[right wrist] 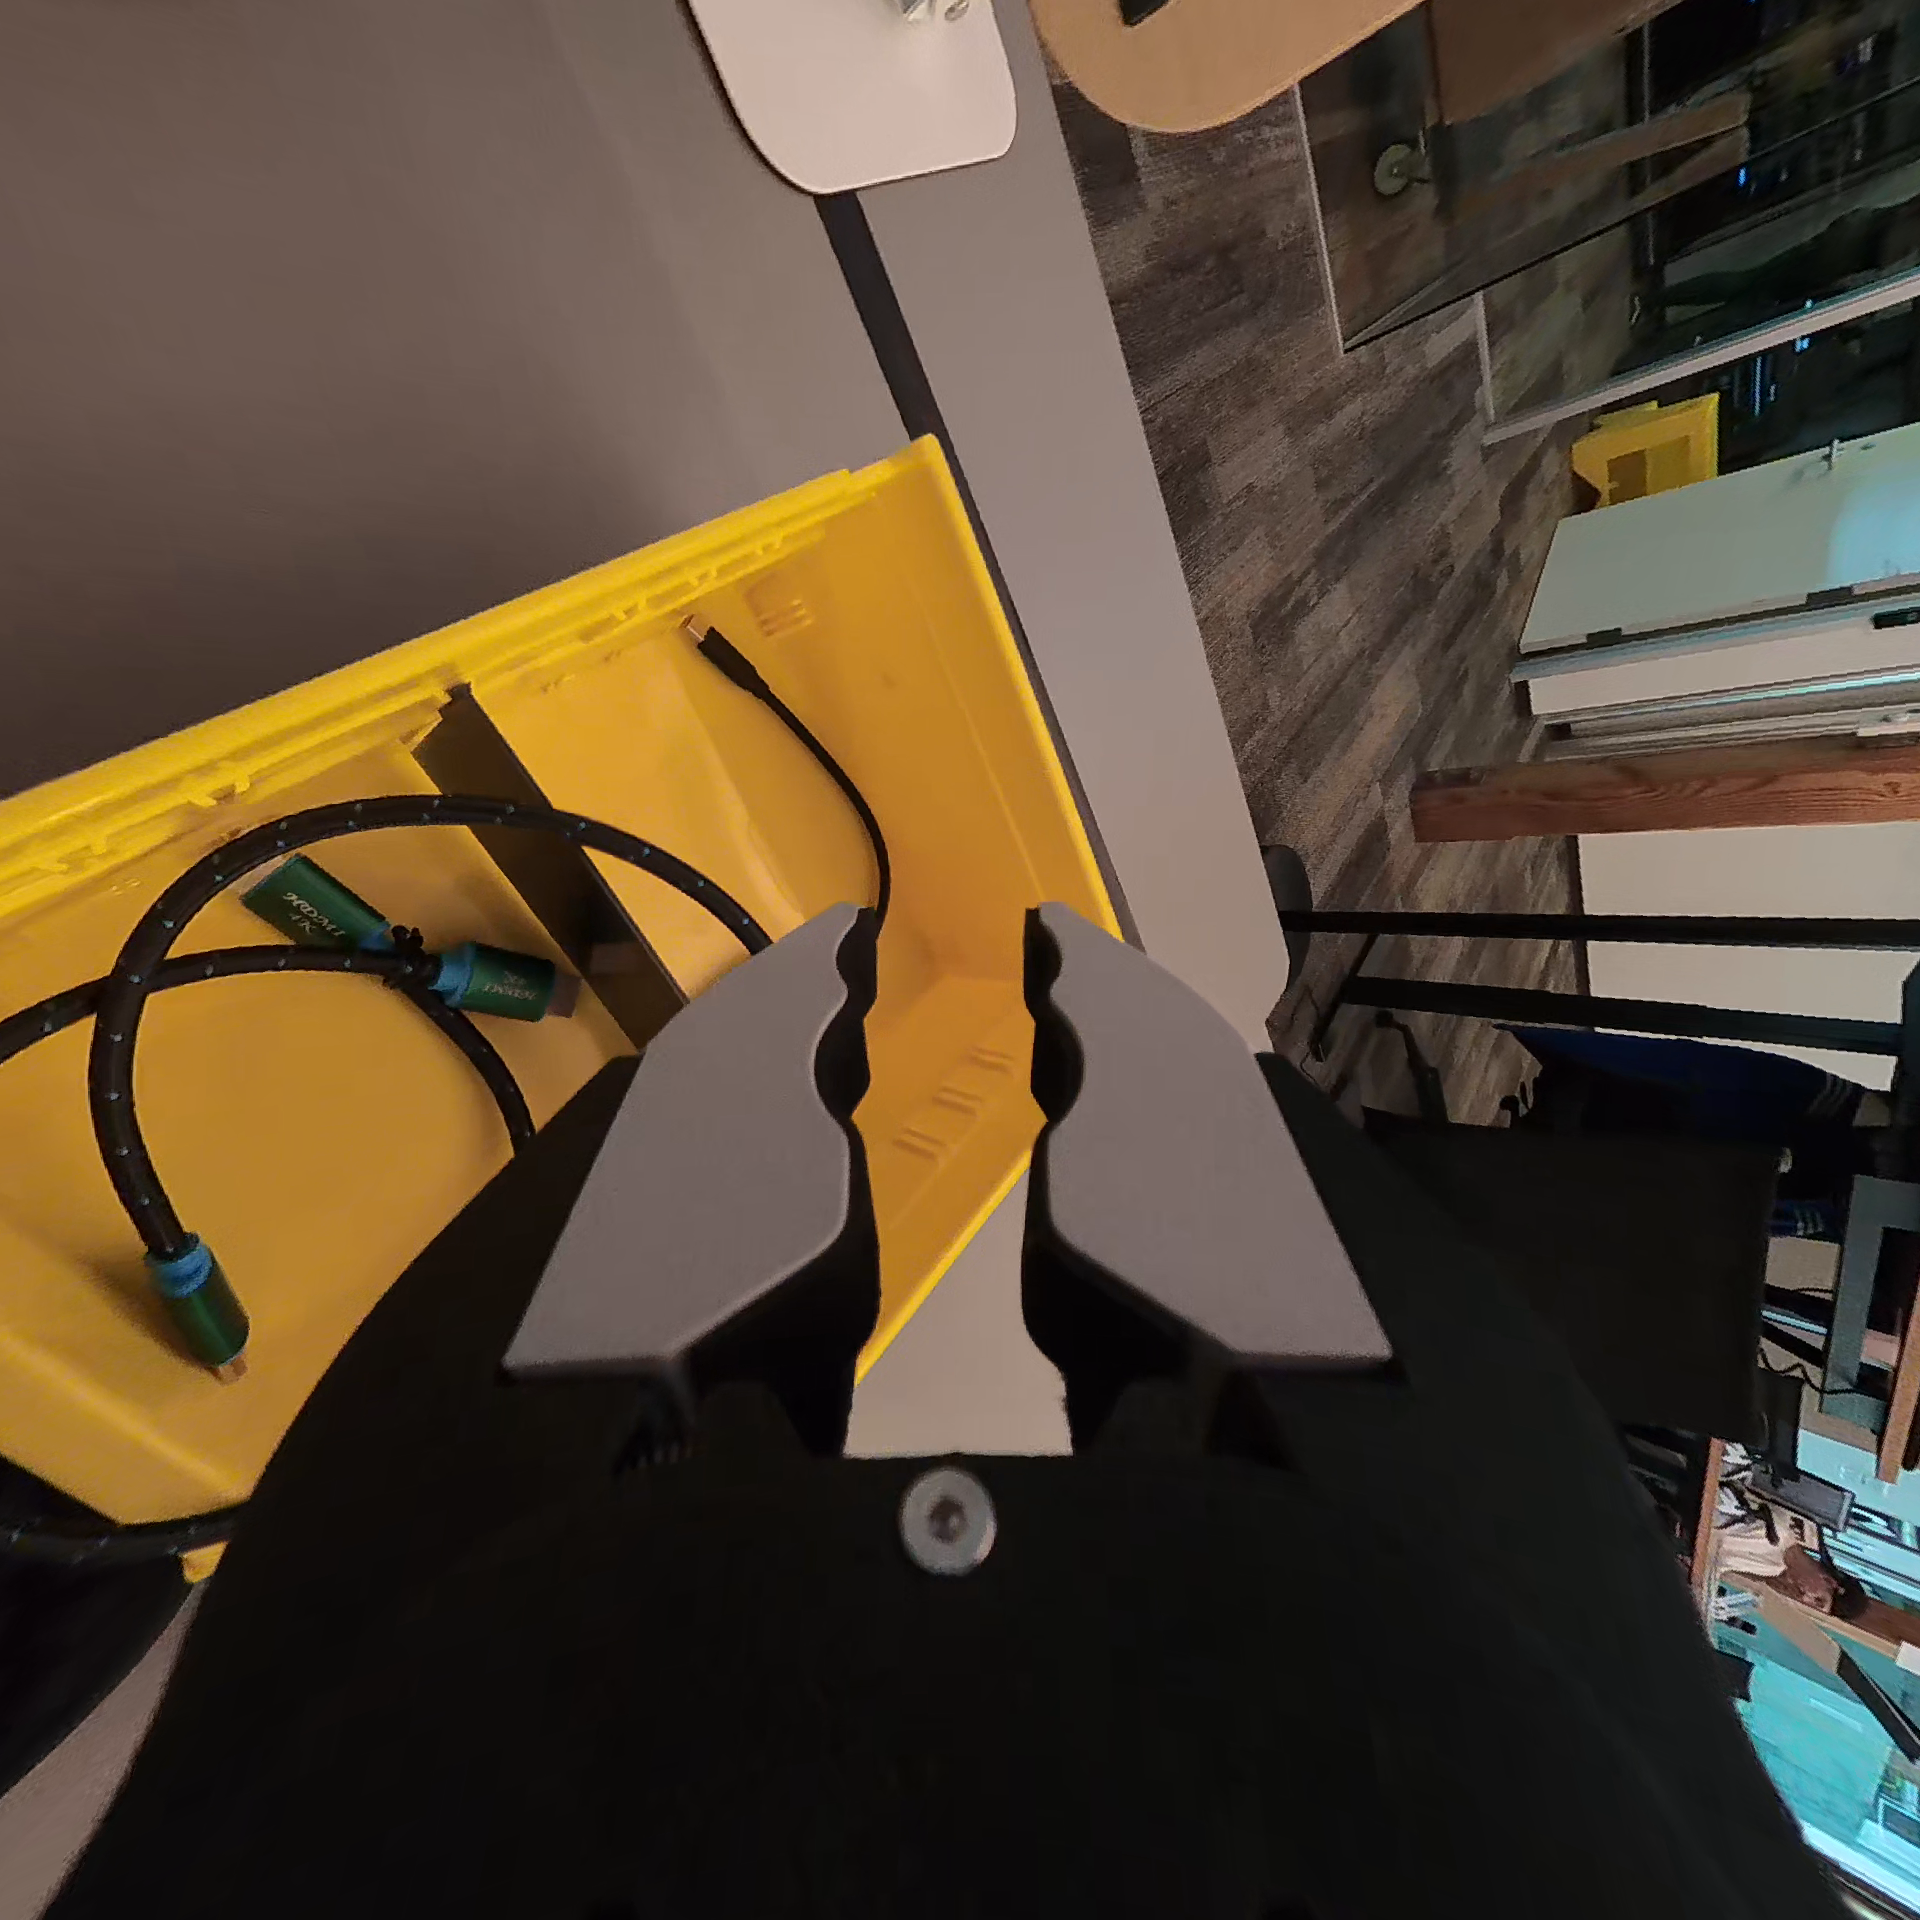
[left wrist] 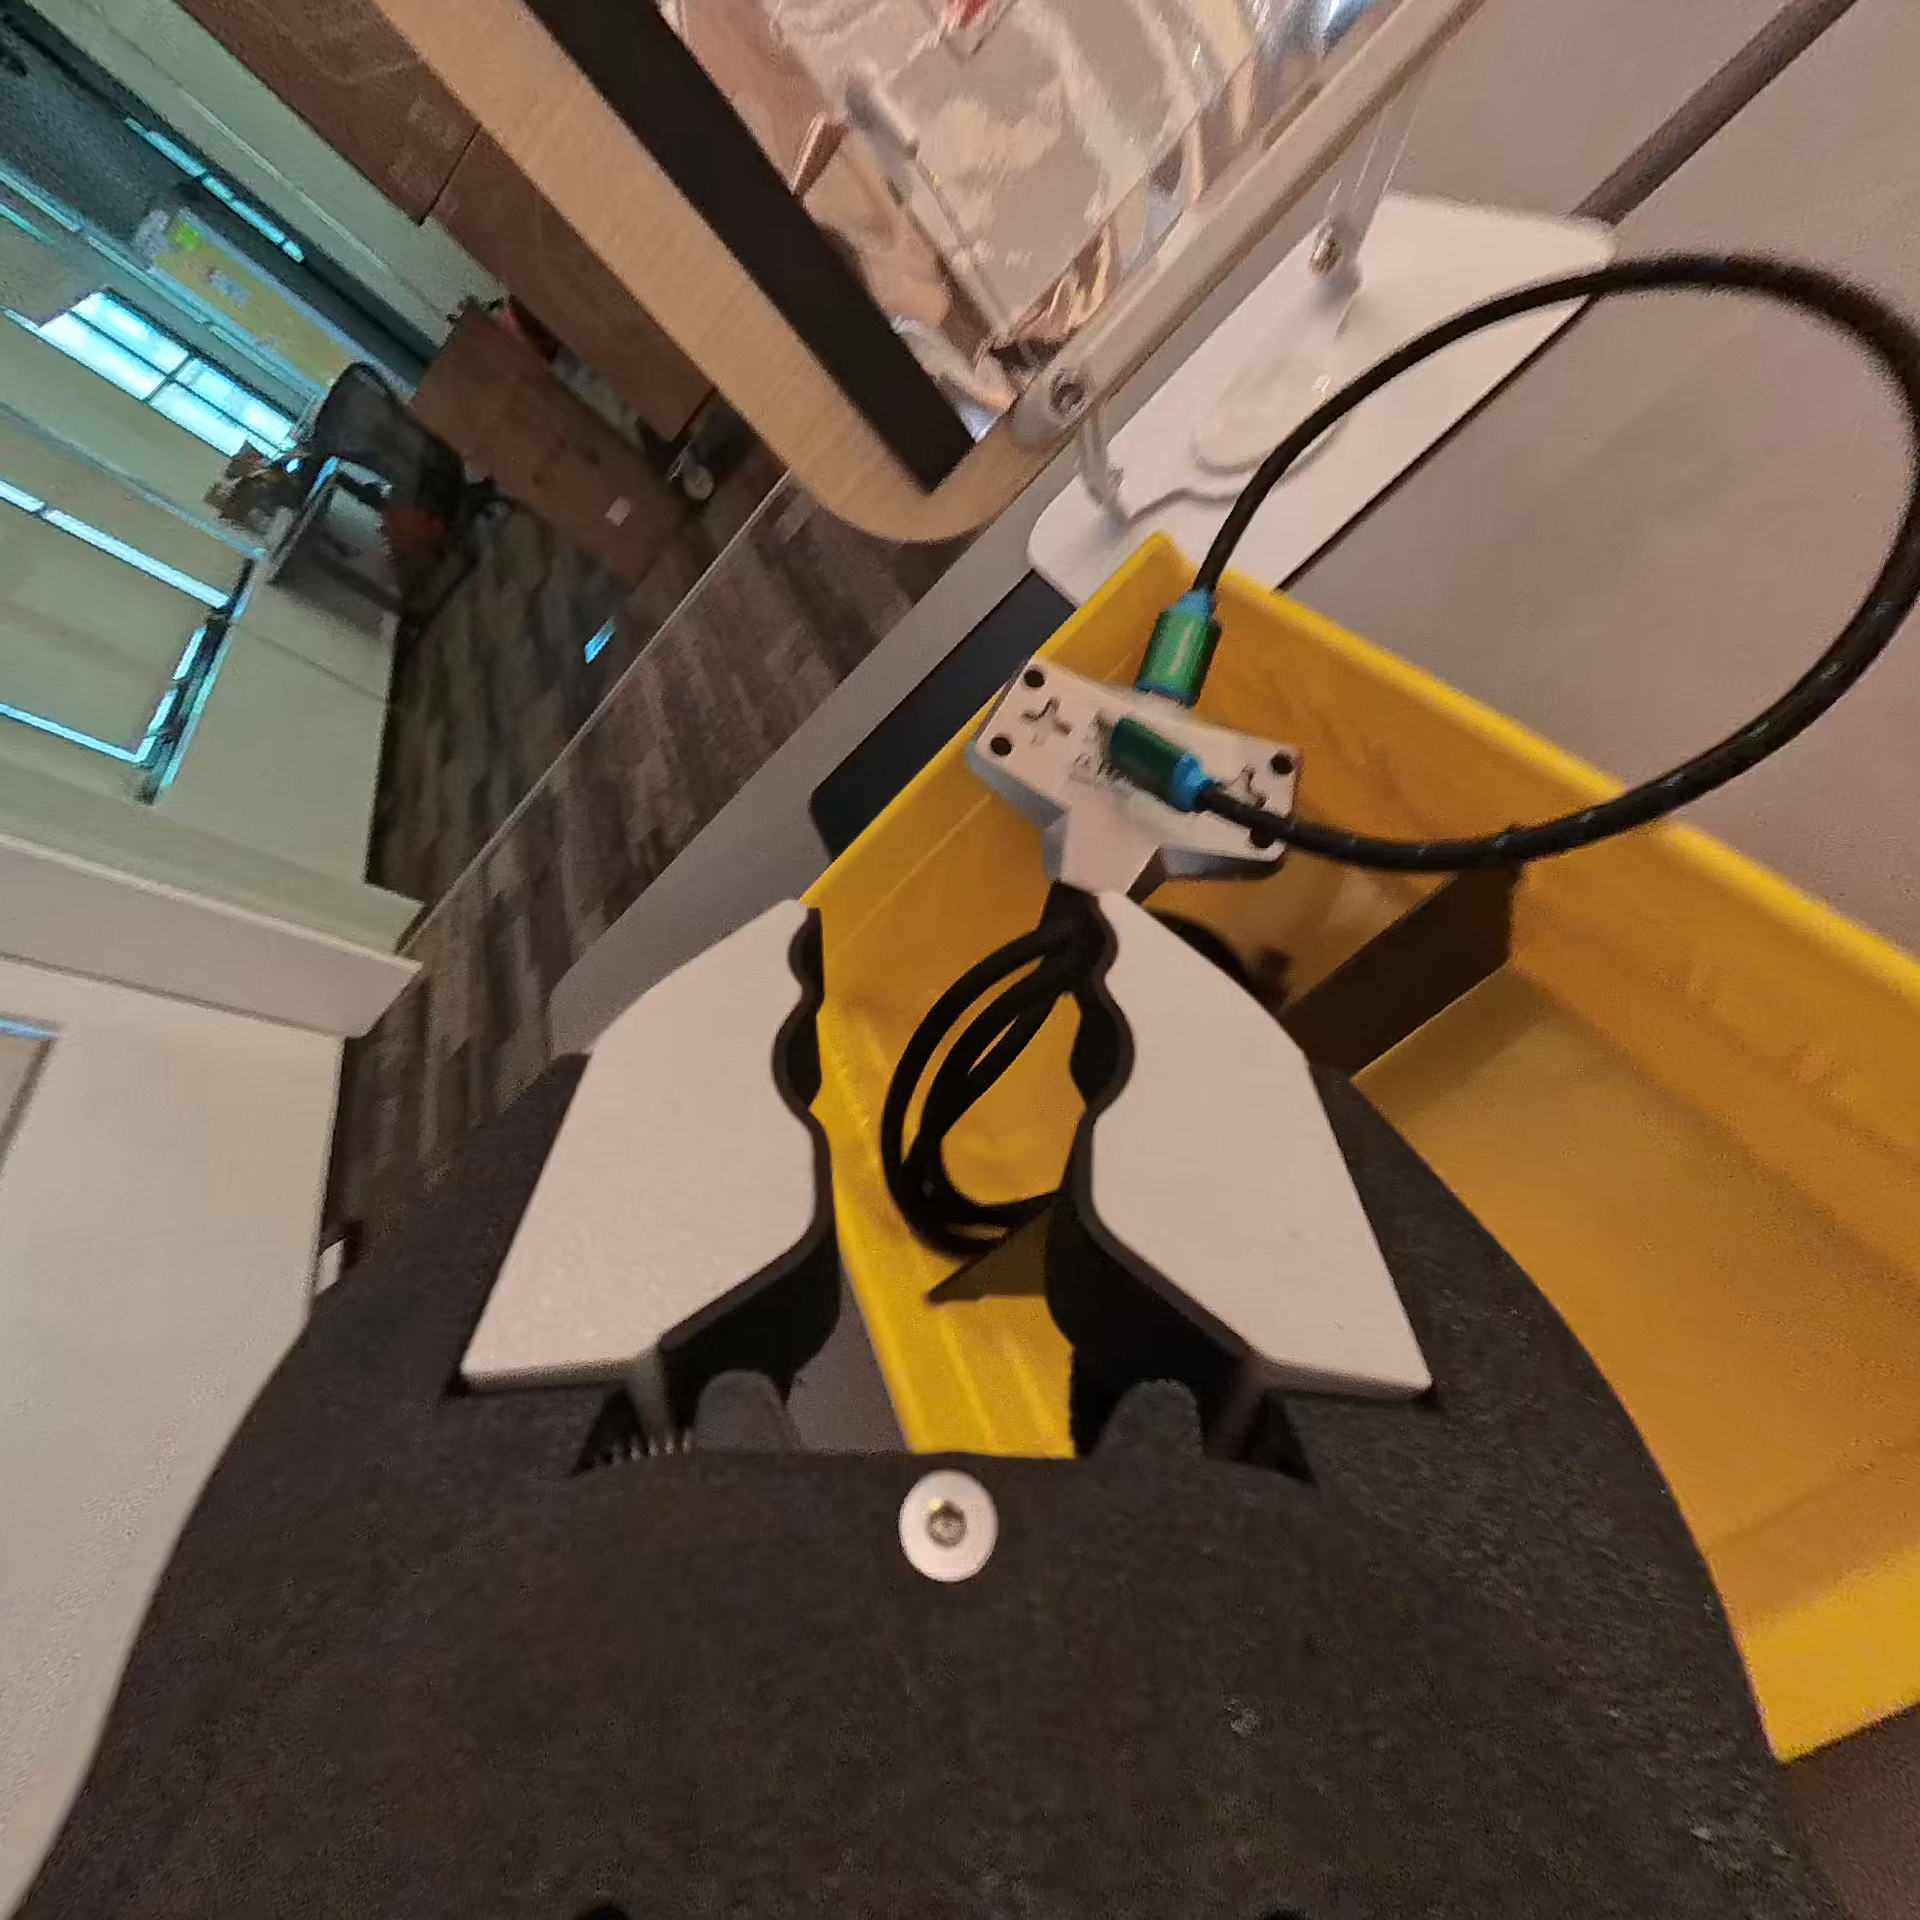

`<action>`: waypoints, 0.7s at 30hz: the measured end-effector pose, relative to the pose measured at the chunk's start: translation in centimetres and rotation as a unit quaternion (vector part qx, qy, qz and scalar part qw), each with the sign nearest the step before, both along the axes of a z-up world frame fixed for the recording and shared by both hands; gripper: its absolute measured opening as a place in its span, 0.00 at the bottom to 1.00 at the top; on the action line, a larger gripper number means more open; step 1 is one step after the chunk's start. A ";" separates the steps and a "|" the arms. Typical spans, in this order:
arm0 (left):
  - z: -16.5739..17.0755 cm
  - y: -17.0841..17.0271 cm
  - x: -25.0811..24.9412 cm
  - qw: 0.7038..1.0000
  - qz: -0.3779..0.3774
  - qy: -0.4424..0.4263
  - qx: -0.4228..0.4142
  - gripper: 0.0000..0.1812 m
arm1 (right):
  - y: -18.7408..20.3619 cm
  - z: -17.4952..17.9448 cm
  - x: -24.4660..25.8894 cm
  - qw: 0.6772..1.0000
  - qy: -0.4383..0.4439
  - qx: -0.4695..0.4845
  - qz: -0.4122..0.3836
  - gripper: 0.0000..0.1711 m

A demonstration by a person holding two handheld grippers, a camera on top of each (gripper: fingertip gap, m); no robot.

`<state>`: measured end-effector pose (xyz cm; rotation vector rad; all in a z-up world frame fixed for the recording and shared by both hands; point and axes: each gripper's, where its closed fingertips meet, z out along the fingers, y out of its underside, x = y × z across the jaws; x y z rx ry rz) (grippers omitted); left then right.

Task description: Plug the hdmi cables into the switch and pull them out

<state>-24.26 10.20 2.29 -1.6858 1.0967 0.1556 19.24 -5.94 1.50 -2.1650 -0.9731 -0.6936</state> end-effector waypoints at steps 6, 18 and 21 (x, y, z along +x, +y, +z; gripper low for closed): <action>-2.3 1.2 4.0 0.989 -0.089 -0.064 -0.096 0.27 | 0.4 -0.8 -0.1 1.000 0.001 -0.013 0.007 0.16; -6.2 5.4 2.8 0.873 -0.083 -0.048 -0.478 0.23 | 0.9 -2.0 0.1 0.999 0.012 -0.031 0.021 0.16; -6.9 5.7 3.3 0.856 -0.088 -0.025 -0.509 0.23 | 0.9 -2.0 0.1 0.999 0.014 -0.031 0.023 0.16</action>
